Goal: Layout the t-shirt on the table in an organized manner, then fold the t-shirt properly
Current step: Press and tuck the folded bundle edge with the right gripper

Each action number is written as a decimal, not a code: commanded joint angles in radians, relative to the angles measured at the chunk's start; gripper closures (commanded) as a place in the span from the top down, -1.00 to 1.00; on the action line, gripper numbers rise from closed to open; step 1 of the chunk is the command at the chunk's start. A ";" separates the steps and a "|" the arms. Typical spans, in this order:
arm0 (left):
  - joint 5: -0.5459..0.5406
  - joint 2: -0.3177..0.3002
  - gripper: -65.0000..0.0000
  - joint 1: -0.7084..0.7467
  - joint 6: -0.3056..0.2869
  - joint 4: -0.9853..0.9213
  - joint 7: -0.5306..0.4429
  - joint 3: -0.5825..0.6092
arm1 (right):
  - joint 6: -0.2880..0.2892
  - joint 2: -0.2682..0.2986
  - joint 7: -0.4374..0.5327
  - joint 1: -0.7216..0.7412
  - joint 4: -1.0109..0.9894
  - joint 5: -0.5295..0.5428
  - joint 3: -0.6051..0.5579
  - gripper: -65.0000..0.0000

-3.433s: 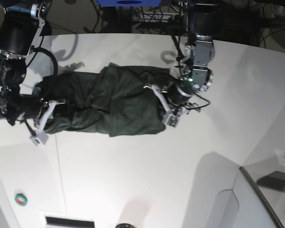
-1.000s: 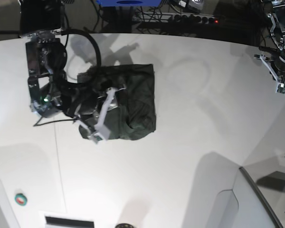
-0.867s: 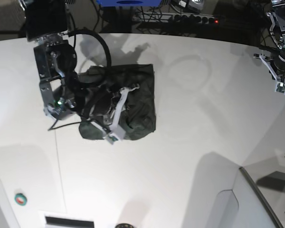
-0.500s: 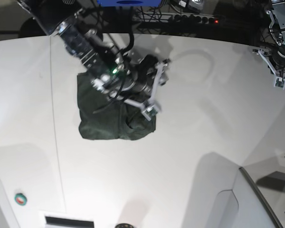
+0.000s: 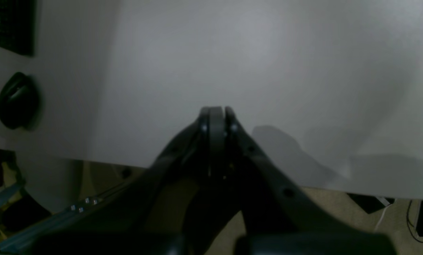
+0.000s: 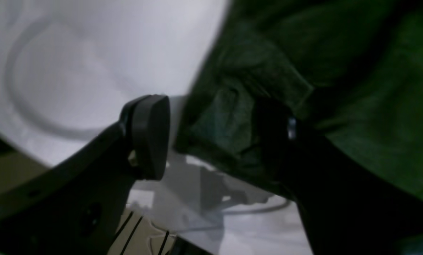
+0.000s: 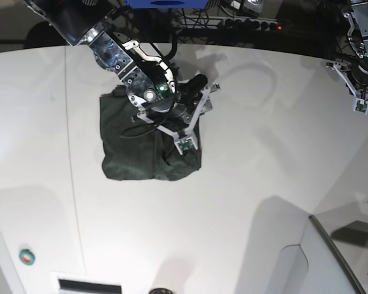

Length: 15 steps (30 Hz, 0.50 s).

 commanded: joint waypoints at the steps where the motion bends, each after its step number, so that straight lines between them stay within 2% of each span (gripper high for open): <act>1: 0.003 -0.022 -1.00 0.001 0.011 0.013 -0.013 -0.008 | -0.010 -0.010 0.016 0.012 0.019 -0.001 0.002 0.14; 6: 0.003 -0.022 -1.00 -0.001 0.011 0.013 -0.013 -0.008 | -0.010 -0.010 0.019 -0.002 0.013 -0.049 0.002 0.08; 8: 0.003 -0.022 -1.00 -0.001 0.011 0.013 -0.013 -0.008 | -0.009 -0.010 0.020 -0.006 0.019 -0.061 0.002 -0.29; 10: 0.003 -0.022 -1.00 -0.002 0.011 0.013 -0.013 -0.008 | -0.009 -0.010 0.016 -0.011 0.036 -0.061 0.002 -0.79; 11: 0.003 -0.023 -1.00 -0.004 0.011 0.013 -0.013 -0.008 | -0.009 -0.010 0.014 -0.015 0.046 -0.061 0.002 -0.92; 15: 0.003 -0.023 -1.00 -0.006 0.011 0.013 -0.013 -0.008 | -0.009 -0.009 -0.026 -0.037 0.106 -0.061 0.002 -0.88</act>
